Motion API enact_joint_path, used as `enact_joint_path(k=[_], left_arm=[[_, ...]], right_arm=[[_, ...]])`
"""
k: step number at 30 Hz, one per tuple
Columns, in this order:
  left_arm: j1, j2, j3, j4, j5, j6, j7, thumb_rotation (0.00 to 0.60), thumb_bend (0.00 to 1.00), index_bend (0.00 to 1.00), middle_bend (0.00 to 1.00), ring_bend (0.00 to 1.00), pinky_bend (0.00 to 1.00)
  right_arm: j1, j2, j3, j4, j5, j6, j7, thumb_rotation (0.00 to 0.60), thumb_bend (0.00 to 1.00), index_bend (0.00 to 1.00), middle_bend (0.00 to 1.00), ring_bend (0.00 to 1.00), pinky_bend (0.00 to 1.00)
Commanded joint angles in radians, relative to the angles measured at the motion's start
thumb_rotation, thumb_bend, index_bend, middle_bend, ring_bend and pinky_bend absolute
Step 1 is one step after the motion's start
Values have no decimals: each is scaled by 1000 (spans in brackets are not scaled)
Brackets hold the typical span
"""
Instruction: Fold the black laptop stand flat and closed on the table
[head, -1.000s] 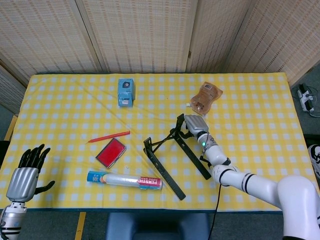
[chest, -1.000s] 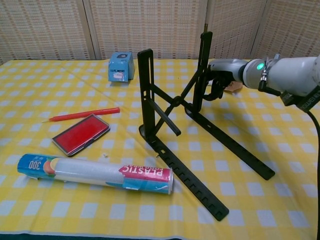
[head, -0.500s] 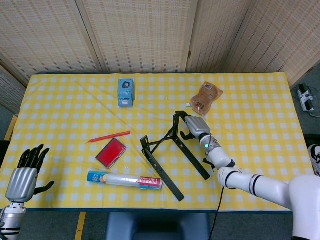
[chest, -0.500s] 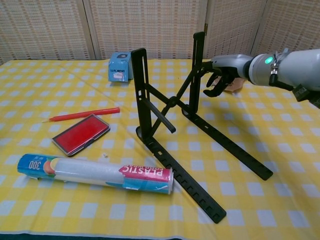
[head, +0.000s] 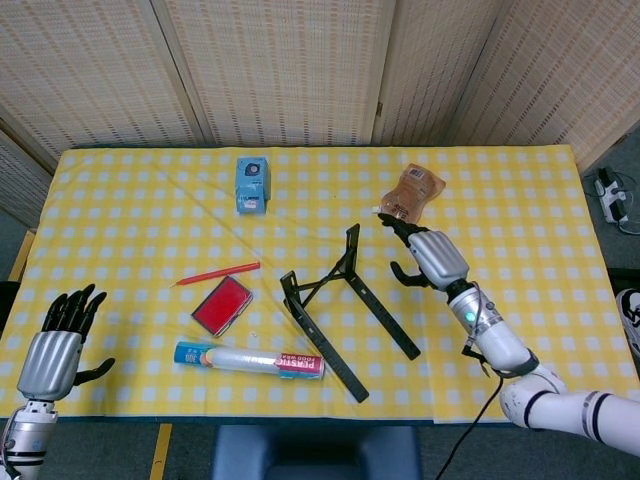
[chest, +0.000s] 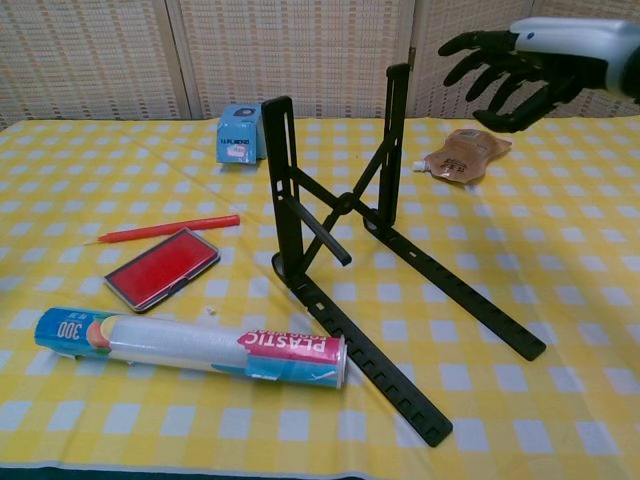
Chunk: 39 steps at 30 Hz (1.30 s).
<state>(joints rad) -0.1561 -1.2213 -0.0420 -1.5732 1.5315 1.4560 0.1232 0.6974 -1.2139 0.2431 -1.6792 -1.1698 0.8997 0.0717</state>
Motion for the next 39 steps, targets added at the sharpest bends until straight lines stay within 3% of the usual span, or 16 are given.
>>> enact_joint_path(k=[1,4,7,12,16,25,39], left_arm=[[-3,1,-2,-4,2,-2,5,600,181,0,0,0,0],[-10,0,-3,-13,4,-7,14,600,181,0,0,0,0],[-14,-1,-3,-20,6,-11,22,600,181,0,0,0,0],[-15,0,0,-33,10,-9,37,600,181,0,0,0,0],[-14,2,1,-35,5,-10,40,600,181,0,0,0,0],[-7,0,7,-15,-10,-15,22,600,181,0,0,0,0],[6,-3,13,11,-21,-10,-5,600,181,0,0,0,0]], right_arm=[[-79,149,-52,-135,-117,25,99,600,529,185,236,293,376],[-73,221,-83,-187,-216,-47,220,600,529,226,247,297,383],[-48,223,-101,-186,-322,-93,367,600,528,230,245,290,360],[38,122,-142,-110,-520,-116,560,600,529,208,195,207,215],[120,17,-165,-54,-607,-123,647,600,529,155,176,198,188],[234,-208,-175,93,-600,-140,716,600,529,155,174,192,165],[303,-346,-191,266,-505,-167,767,600,529,155,175,190,164]])
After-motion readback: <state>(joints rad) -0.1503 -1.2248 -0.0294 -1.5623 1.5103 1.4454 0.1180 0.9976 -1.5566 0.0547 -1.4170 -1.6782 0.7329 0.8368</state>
